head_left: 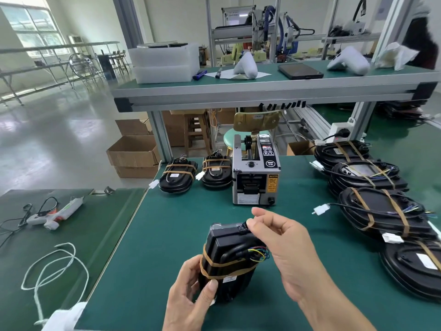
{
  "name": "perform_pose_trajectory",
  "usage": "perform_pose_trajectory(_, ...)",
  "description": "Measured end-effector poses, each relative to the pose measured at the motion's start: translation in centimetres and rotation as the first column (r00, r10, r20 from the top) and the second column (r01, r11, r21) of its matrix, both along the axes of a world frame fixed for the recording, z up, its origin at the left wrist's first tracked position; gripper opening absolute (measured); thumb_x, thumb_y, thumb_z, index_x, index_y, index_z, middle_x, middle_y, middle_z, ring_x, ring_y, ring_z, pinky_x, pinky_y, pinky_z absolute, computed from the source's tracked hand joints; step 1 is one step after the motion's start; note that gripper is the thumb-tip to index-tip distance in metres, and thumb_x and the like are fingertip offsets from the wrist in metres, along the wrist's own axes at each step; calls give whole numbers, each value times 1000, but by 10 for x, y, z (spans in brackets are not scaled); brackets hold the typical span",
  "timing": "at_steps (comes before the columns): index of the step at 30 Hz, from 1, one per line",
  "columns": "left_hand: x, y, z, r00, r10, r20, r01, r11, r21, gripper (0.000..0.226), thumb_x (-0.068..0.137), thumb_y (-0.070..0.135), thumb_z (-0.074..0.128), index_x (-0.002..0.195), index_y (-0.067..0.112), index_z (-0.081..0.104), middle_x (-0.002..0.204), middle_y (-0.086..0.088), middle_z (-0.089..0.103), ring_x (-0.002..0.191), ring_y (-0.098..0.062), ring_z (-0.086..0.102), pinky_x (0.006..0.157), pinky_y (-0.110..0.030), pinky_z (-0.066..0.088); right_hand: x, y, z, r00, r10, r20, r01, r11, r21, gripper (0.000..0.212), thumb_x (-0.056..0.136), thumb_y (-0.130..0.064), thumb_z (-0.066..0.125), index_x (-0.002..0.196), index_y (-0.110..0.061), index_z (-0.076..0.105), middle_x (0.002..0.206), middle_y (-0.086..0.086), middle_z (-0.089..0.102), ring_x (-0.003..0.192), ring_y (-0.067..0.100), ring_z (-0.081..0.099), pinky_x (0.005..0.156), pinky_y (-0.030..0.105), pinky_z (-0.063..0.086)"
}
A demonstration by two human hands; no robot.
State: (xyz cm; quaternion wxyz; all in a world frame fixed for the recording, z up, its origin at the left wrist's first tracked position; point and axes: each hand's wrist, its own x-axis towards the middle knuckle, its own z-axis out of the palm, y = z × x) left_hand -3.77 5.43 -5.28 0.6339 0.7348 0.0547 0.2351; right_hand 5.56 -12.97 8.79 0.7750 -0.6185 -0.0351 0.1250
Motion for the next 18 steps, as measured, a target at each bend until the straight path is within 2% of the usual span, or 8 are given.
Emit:
perform_pose_trajectory(4,0,0,0,1000,6,0,-6,1000,8,46,82,44,80,127,42,68,123,-7,76,112,-22,74,94,-20,56,1,6,-8,997,-70,11,70,997,-23,14,84,-17,83,72,-12,79,120,-14,73,102,-1,71,87,24,47)
perform_pose_trajectory(14,0,1,-3,1000,4,6,-4,1000,1,47,82,43,80,128,42,67,123,-9,76,112,-24,74,95,-22,56,-2,10,-13,995,-100,10,100,994,-46,12,83,-16,83,71,-14,81,120,-12,72,101,0,71,88,25,47)
perform_pose_trajectory(18,1,1,-4,1000,2,12,-2,1000,11,47,83,39,79,129,41,67,122,-9,76,110,-22,74,95,-22,56,-3,11,-13,993,-113,20,115,991,-74,11,82,-17,82,72,-15,81,120,-13,71,103,2,71,96,31,51)
